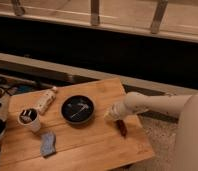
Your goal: Push the ceramic bowl across the table
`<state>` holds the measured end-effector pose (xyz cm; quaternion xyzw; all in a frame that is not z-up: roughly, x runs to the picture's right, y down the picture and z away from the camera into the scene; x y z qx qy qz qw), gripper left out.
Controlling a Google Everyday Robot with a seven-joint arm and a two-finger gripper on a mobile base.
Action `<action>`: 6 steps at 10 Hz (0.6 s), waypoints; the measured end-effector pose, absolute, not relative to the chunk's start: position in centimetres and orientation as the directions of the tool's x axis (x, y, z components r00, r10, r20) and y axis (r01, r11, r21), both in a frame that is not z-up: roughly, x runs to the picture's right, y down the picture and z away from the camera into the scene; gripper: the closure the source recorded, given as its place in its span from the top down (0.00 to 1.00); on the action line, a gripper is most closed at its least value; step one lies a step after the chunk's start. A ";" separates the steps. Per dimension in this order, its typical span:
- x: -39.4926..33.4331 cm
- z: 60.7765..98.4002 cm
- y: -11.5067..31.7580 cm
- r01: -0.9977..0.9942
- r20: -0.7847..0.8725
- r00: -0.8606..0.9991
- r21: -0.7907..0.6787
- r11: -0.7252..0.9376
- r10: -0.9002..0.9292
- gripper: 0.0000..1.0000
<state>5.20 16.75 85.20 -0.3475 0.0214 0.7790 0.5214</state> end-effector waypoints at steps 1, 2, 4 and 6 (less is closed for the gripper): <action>4.7 85.4 16.5 -0.823 -0.564 -0.208 -0.340 -0.455 0.799 0.09; 4.2 85.4 15.8 -0.821 -0.557 -0.198 -0.355 -0.446 0.807 0.09; 3.0 85.2 14.7 -0.820 -0.544 -0.168 -0.386 -0.424 0.822 0.09; 1.9 85.4 14.6 -0.811 -0.552 -0.137 -0.415 -0.413 0.823 0.09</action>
